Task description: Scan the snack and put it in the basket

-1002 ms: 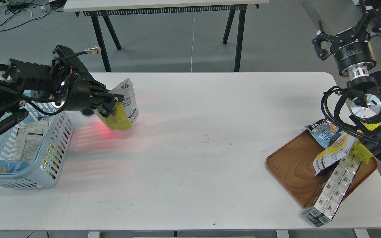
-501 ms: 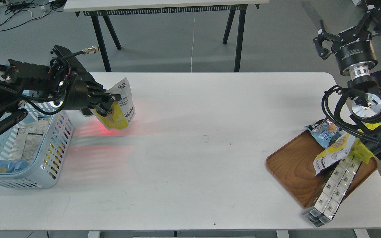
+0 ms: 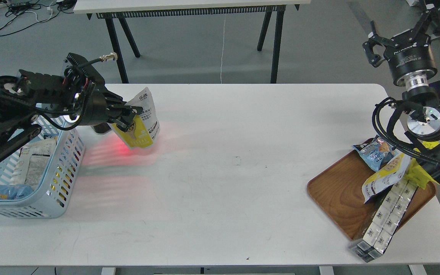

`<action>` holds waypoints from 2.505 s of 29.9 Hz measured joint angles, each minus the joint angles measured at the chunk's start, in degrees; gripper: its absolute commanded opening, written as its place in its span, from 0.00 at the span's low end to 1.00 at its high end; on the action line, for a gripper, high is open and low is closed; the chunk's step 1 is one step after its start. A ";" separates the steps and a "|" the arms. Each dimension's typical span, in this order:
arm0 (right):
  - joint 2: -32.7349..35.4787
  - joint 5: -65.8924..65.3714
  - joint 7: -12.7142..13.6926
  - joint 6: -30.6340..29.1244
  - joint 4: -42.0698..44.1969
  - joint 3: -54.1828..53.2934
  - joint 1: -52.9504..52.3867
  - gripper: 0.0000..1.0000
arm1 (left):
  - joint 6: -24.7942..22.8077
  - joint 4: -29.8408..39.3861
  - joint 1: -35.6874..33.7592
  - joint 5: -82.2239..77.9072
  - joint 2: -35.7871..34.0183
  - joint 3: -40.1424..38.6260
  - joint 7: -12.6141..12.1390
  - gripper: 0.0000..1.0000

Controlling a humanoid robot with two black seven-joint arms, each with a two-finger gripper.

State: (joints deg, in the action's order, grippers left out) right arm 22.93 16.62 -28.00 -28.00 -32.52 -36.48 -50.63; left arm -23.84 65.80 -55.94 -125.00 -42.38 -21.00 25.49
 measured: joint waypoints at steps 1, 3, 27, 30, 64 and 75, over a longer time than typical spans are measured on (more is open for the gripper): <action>0.00 0.00 0.00 0.00 0.00 0.00 0.00 0.99 | 0.00 0.14 -0.04 0.00 0.00 -0.09 0.06 0.00; 0.00 0.00 0.00 0.00 0.00 0.00 0.00 0.99 | 0.00 0.44 -0.12 0.00 -0.11 -0.21 0.15 0.00; -0.17 0.00 0.00 0.00 0.09 0.01 0.08 0.99 | -2.93 19.92 -0.04 0.00 -23.73 -10.55 2.50 0.02; -0.21 0.00 0.00 0.00 0.09 0.00 0.09 0.99 | -2.97 19.85 0.22 0.00 -28.12 -10.54 2.51 0.02; 0.02 0.00 0.00 0.00 0.21 0.02 0.18 0.99 | -2.60 17.34 0.84 7.52 -36.58 -0.53 2.52 0.28; 0.13 0.00 0.00 0.00 0.20 0.10 0.27 0.99 | -2.10 15.34 -0.05 18.41 -34.16 -2.84 2.52 0.98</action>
State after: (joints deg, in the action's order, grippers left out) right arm 23.07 16.61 -28.00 -28.00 -32.32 -36.38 -50.36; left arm -25.93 81.14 -55.99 -106.59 -76.54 -23.84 28.00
